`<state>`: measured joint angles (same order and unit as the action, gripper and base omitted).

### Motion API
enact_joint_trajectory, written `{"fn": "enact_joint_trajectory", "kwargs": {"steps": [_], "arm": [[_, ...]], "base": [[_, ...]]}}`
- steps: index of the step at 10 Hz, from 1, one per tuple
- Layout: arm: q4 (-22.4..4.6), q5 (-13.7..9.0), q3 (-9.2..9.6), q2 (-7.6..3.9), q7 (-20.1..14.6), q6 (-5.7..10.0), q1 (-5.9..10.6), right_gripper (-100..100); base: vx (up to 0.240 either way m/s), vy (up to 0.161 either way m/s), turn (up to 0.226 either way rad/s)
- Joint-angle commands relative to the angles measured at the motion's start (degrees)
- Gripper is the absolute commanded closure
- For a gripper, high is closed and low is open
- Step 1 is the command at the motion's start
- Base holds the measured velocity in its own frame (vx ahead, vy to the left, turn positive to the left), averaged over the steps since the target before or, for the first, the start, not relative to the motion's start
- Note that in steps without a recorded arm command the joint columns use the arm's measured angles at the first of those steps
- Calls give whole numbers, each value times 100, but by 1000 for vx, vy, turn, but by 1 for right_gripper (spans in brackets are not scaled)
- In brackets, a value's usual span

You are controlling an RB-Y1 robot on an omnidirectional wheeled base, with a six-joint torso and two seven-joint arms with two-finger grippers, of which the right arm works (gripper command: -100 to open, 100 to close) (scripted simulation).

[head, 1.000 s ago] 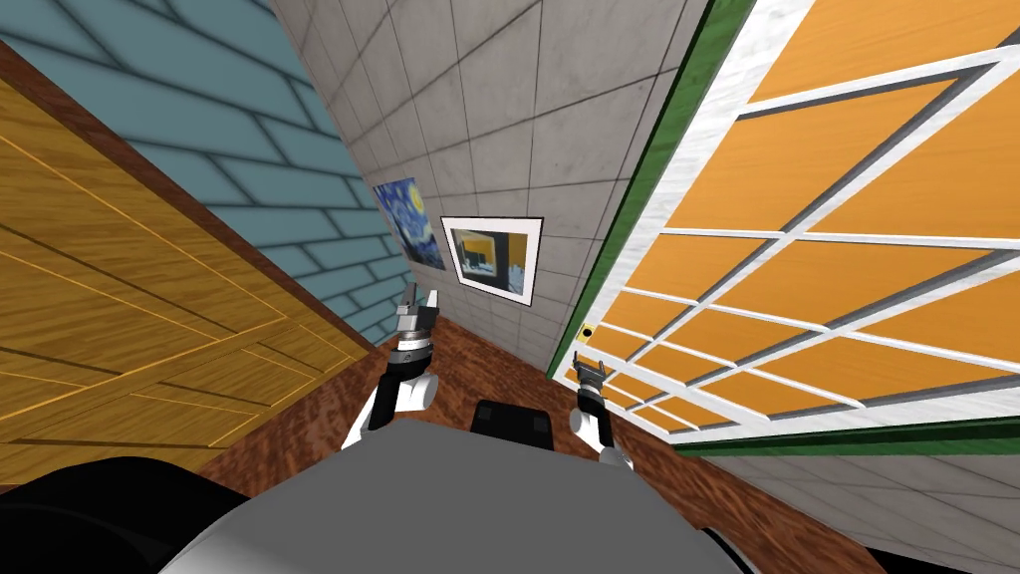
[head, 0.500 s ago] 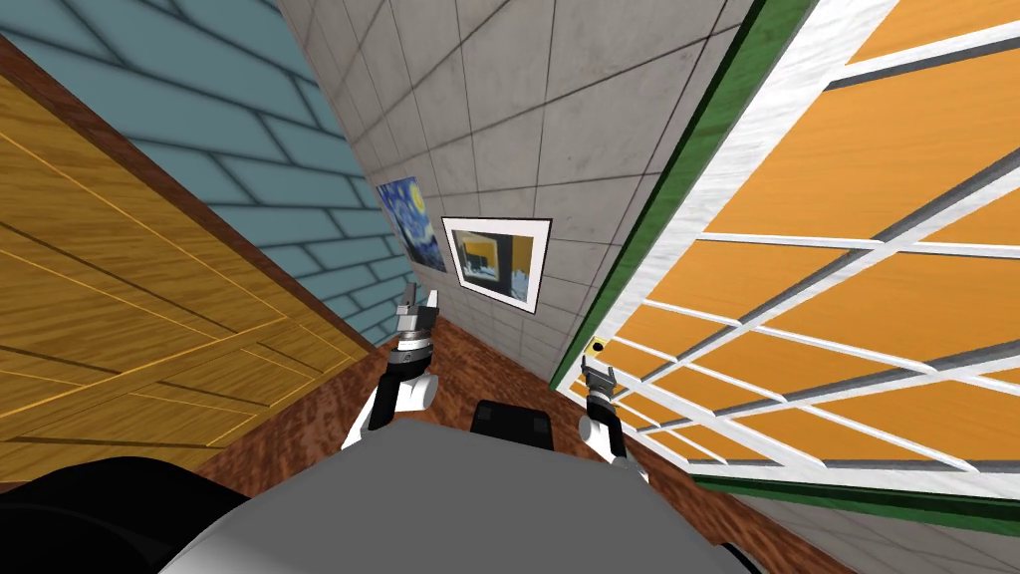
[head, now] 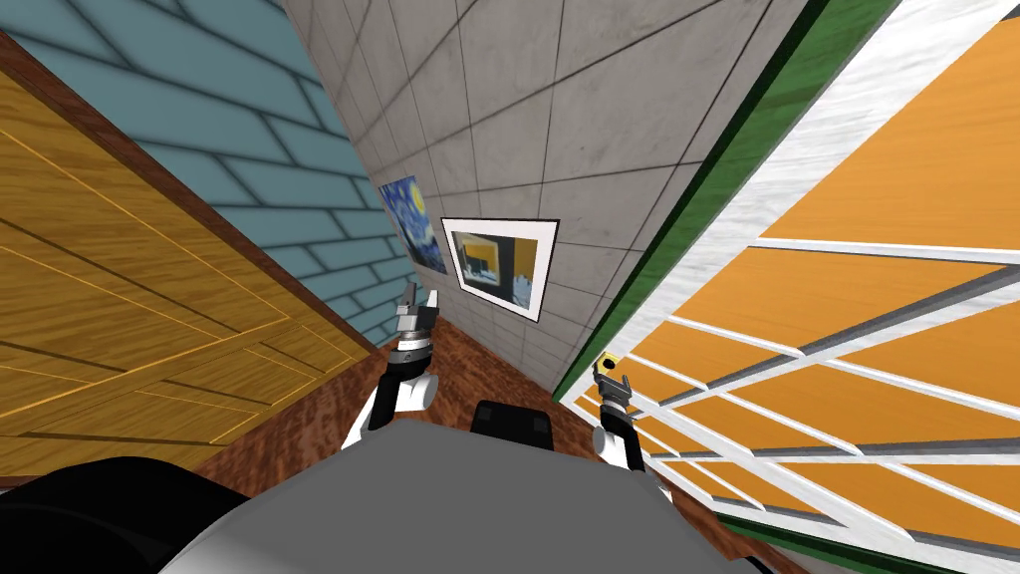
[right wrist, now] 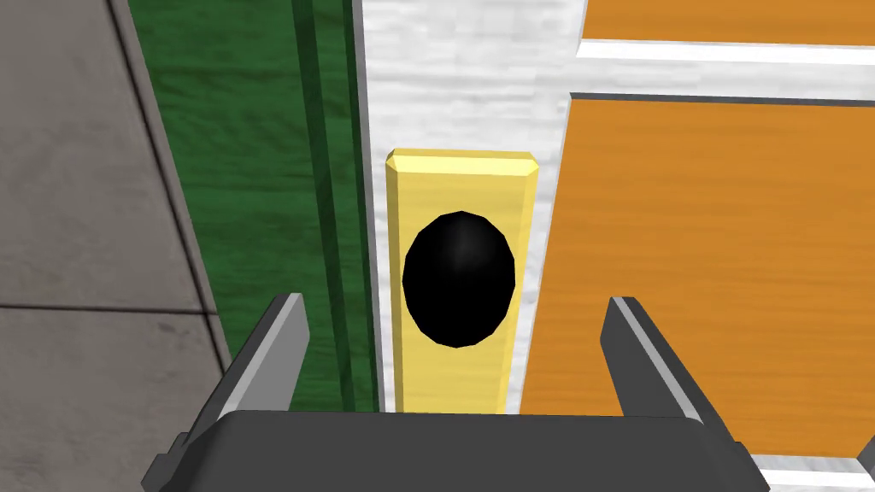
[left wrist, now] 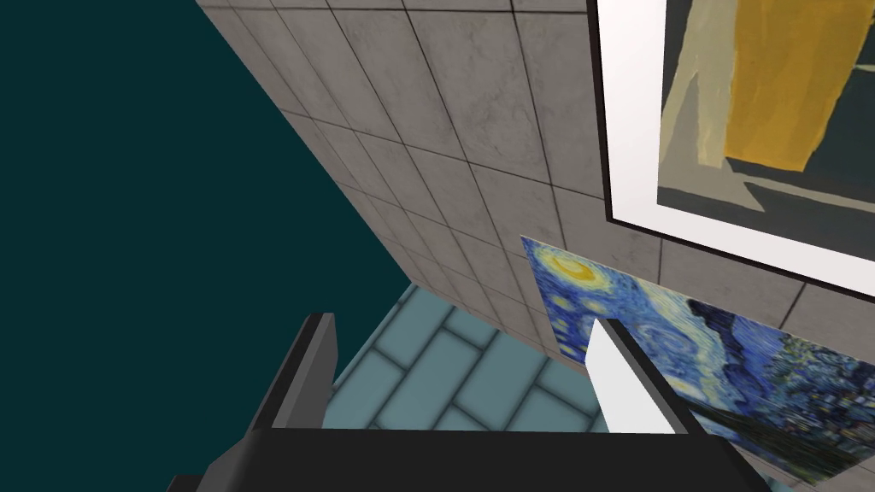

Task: Pull the door open

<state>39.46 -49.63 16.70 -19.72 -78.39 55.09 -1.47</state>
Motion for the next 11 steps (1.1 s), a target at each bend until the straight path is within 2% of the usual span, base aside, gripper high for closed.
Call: {"fn": "enact_joint_trajectory", "kwargs": {"steps": [1,2,3,4,9,10,11], "arm": [[118,-38,-41,-136,-101,-21,-141,-100],[87,-47,-48,-204,-189,2,-173,-100],[89,-23,-11,-122,-127,17,-191,-100],[89,-23,-11,-122,-127,17,-191,100],[89,-23,-11,-122,-127,17,-191,100],[150,23,96,-186,-205,24,-220,100],[167,36,127,-203,-227,22,-226,100]], "base": [[205,1,52],[180,-13,32],[45,6,-28],[-29,17,22],[-7,-4,-3],[-114,-1,42],[-187,-24,59]]}}
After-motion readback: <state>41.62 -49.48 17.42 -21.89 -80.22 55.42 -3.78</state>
